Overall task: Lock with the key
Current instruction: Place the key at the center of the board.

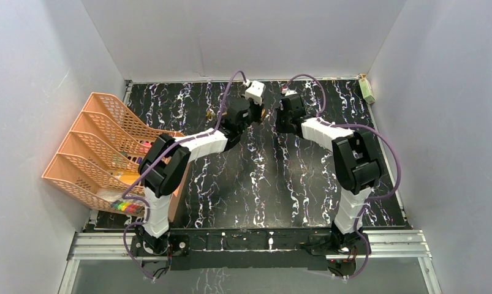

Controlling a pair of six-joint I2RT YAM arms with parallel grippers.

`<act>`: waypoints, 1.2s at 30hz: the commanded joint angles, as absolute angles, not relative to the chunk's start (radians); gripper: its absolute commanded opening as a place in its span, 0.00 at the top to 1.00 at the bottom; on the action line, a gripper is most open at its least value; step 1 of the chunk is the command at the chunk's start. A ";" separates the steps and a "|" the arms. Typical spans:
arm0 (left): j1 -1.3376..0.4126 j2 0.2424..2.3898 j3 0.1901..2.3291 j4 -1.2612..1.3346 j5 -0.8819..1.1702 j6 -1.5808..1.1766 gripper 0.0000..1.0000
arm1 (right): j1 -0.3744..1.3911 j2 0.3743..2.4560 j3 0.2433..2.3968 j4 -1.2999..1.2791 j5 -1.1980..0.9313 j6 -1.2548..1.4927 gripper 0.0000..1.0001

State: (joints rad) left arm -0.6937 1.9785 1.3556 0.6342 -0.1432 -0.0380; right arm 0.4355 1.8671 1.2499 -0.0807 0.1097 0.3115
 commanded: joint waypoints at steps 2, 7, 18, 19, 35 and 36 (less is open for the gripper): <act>-0.717 2.001 1.342 0.821 -0.240 -0.018 1.00 | 0.399 1.909 1.296 0.015 0.088 0.366 1.00; -0.724 2.059 1.363 0.847 -0.253 -0.021 1.00 | 0.387 1.945 1.295 0.065 0.035 0.381 1.00; -0.723 2.144 1.419 0.851 -0.318 -0.018 1.00 | 0.371 2.018 1.331 0.085 -0.051 0.408 0.99; -0.724 2.153 1.427 0.847 -0.323 -0.018 1.00 | 0.370 2.023 1.331 0.090 -0.066 0.406 0.95; -0.723 2.151 1.560 0.756 -0.357 -0.005 0.58 | 0.312 1.978 1.338 0.092 -0.174 0.427 0.42; -0.724 2.145 1.573 0.749 -0.356 -0.005 0.57 | 0.310 1.961 1.339 0.089 -0.168 0.422 0.41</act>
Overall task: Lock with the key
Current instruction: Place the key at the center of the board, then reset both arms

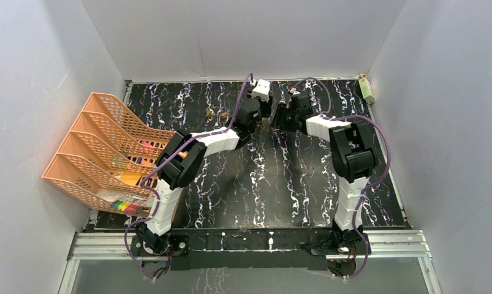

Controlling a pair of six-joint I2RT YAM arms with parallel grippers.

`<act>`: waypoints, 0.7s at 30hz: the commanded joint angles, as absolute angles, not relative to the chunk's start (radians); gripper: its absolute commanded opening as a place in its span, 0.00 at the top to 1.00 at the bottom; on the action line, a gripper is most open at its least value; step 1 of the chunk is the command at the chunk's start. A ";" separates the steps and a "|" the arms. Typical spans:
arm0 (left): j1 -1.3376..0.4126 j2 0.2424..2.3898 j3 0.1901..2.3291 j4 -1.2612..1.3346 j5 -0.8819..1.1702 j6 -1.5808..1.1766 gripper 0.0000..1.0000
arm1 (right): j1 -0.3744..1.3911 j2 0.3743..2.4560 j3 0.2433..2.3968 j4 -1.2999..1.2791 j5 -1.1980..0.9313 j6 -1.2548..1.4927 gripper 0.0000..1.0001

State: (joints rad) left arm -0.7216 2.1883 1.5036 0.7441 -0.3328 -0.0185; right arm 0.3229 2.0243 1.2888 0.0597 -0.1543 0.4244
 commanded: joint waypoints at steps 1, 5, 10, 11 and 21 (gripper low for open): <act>-0.724 2.138 1.590 0.741 -0.355 0.008 0.56 | 0.308 1.943 1.341 0.085 -0.161 0.417 0.39; -0.720 2.093 1.624 0.693 -0.326 0.045 0.53 | 0.301 1.856 1.358 0.039 -0.117 0.386 0.22; -0.691 2.024 1.632 0.573 -0.227 -0.006 0.10 | 0.291 1.714 1.369 -0.058 -0.061 0.346 0.01; -0.673 2.012 1.642 0.525 -0.190 -0.072 0.03 | 0.290 1.691 1.370 -0.081 -0.041 0.352 0.02; -0.494 1.758 1.504 0.322 0.066 -0.251 0.02 | 0.290 1.296 1.146 -0.097 0.107 0.393 0.02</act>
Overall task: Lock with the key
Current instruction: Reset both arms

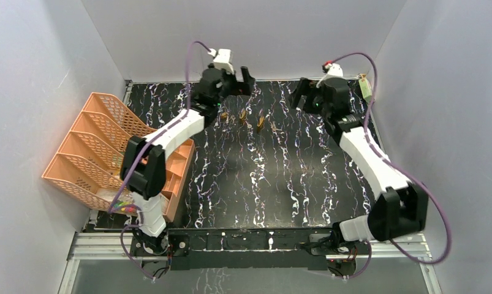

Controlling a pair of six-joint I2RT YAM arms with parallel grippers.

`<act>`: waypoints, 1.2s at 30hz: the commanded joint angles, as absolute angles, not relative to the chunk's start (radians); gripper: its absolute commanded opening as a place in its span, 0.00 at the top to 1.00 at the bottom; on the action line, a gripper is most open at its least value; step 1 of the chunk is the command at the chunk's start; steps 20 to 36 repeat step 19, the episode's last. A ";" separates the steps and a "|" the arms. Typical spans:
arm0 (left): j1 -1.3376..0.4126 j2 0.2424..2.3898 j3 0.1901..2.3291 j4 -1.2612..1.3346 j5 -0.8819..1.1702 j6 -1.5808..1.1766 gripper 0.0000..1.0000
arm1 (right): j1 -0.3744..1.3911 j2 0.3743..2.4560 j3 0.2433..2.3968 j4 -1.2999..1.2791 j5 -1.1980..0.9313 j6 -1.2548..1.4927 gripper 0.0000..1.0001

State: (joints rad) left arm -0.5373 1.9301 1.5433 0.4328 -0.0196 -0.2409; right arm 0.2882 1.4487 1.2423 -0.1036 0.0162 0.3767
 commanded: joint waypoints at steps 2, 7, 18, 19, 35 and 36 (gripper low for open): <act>-0.489 1.670 1.459 0.282 0.068 -0.219 0.02 | 0.289 1.212 1.095 -0.086 0.120 0.394 0.01; -0.485 1.518 1.343 0.236 0.075 -0.177 0.02 | 0.289 1.075 1.019 -0.087 0.096 0.389 0.01; -0.485 1.252 1.117 0.198 -0.014 -0.157 0.02 | 0.290 0.964 0.900 -0.098 0.081 0.322 0.02; -0.485 1.239 1.110 0.189 -0.022 -0.147 0.02 | 0.291 0.961 0.898 -0.095 0.086 0.324 0.01; -0.485 1.239 1.110 0.189 -0.022 -0.147 0.02 | 0.291 0.961 0.898 -0.095 0.086 0.324 0.01; -0.485 1.239 1.110 0.189 -0.022 -0.147 0.02 | 0.291 0.961 0.898 -0.095 0.086 0.324 0.01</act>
